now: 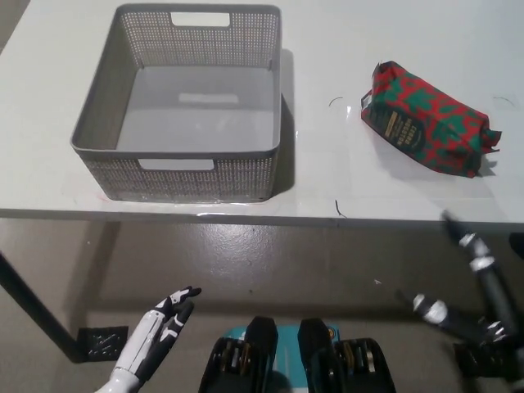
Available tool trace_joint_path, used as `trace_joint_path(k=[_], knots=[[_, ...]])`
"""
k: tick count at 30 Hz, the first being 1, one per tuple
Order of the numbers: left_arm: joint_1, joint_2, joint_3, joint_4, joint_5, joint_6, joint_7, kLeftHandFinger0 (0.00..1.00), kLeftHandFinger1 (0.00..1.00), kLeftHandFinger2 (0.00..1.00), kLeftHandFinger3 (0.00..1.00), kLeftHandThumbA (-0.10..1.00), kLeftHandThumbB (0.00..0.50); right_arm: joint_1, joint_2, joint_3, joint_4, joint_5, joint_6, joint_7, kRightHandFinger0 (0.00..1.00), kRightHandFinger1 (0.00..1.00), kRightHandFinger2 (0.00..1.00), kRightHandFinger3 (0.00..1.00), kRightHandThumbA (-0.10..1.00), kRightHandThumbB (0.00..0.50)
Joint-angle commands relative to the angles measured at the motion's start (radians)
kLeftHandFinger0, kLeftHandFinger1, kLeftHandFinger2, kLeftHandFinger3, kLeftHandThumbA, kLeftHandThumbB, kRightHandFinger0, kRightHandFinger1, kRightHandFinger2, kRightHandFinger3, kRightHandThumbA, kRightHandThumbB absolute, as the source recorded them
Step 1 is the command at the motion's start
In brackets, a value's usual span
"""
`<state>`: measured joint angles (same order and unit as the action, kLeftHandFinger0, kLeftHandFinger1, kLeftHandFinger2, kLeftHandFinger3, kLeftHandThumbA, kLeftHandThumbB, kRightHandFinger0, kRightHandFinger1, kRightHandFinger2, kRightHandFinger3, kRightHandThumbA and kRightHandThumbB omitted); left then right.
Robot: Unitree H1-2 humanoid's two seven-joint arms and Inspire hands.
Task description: Use the right hand to pick up a bag of coffee beans on the right hand side and place it into a container on the left hand side
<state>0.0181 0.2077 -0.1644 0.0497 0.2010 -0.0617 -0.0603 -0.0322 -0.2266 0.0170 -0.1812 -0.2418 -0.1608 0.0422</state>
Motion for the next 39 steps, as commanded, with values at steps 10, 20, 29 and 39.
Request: trace_joint_path(k=[10, 20, 29, 39], knots=[[0.063, 0.009, 0.023, -0.057, 0.001, -0.046, 0.007, 1.0, 1.0, 1.0, 1.0, 1.0, 0.411, -0.458, -0.28, -0.003, -0.173, -0.326, 0.458, 0.241, 1.0, 1.0, 1.0, 1.0, 1.0, 0.493], [0.077, 0.01, 0.027, -0.059, -0.001, -0.05, 0.007, 1.0, 1.0, 1.0, 1.0, 1.0, 0.411, -0.891, -0.365, 0.184, 0.199, -0.42, 0.552, 0.4, 1.0, 1.0, 1.0, 1.0, 1.0, 0.5], [0.089, 0.007, 0.029, -0.054, -0.003, -0.059, 0.012, 1.0, 1.0, 1.0, 1.0, 1.0, 0.44, -1.116, -0.323, 0.326, 0.552, -0.43, 0.533, 0.43, 1.0, 1.0, 1.0, 1.0, 1.0, 0.5], [0.089, 0.008, 0.037, -0.053, -0.003, -0.063, 0.004, 1.0, 1.0, 1.0, 1.0, 1.0, 0.452, -1.19, -0.26, 0.394, 0.789, -0.397, 0.545, 0.435, 1.0, 1.0, 1.0, 1.0, 1.0, 0.5]])
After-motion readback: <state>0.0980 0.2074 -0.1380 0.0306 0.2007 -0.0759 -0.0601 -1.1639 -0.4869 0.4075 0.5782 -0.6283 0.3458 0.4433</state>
